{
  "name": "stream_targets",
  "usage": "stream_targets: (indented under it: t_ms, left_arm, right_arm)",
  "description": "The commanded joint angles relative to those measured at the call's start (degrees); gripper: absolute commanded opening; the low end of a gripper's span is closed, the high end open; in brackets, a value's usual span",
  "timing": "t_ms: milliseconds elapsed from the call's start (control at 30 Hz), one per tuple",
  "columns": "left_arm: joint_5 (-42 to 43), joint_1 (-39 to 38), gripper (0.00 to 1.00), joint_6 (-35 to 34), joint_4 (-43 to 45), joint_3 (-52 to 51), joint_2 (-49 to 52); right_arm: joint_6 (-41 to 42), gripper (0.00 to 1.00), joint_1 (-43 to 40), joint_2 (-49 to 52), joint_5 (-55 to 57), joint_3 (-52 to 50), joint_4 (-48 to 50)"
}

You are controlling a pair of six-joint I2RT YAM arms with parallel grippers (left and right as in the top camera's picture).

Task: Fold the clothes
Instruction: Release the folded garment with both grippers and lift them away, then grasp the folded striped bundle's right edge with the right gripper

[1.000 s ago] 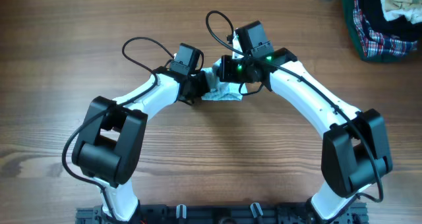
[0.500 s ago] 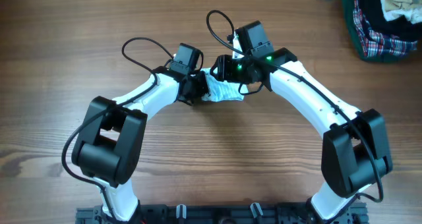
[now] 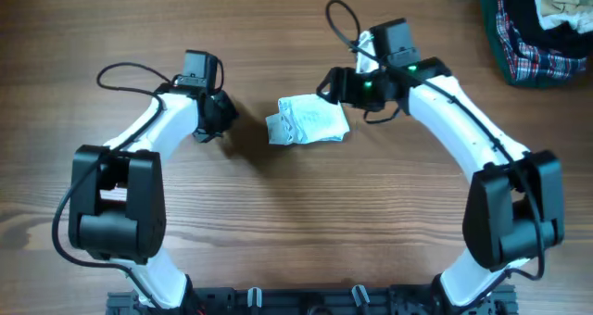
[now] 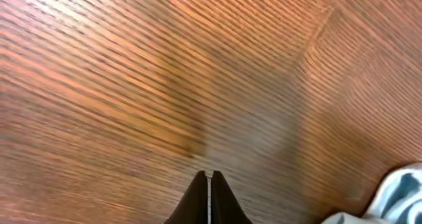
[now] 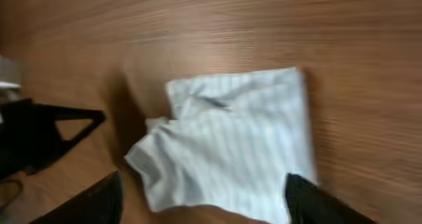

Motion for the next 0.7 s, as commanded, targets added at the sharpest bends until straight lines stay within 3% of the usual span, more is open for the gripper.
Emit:
stream_targets:
  t_ms: [0,167,333,667]
  left_arm:
    - [0.3,-1.6,0.04,-1.0,-0.2,0.1,-1.4]
    - [0.1,-6.4,0.04,0.6,-0.9,3.0,-2.9]
    - [-0.7,-10.0,0.04,0.6,-2.0,7.6,-4.3]
    - [-2.9,-10.3,0.04,0.5,-1.9,8.3,-4.3]
  right_arm:
    - [-8.7,0.84,-3.9,1.5,-0.5,0.5,-1.7]
    - [-12.7,0.81,-6.5,6.1,-3.5,0.0,-4.4]
    - [-13.6,0.55,-6.5,11.5,-8.7,0.0,-4.7]
    - [-13.0,0.61,-3.7,15.9,-15.4,0.0,-3.8]
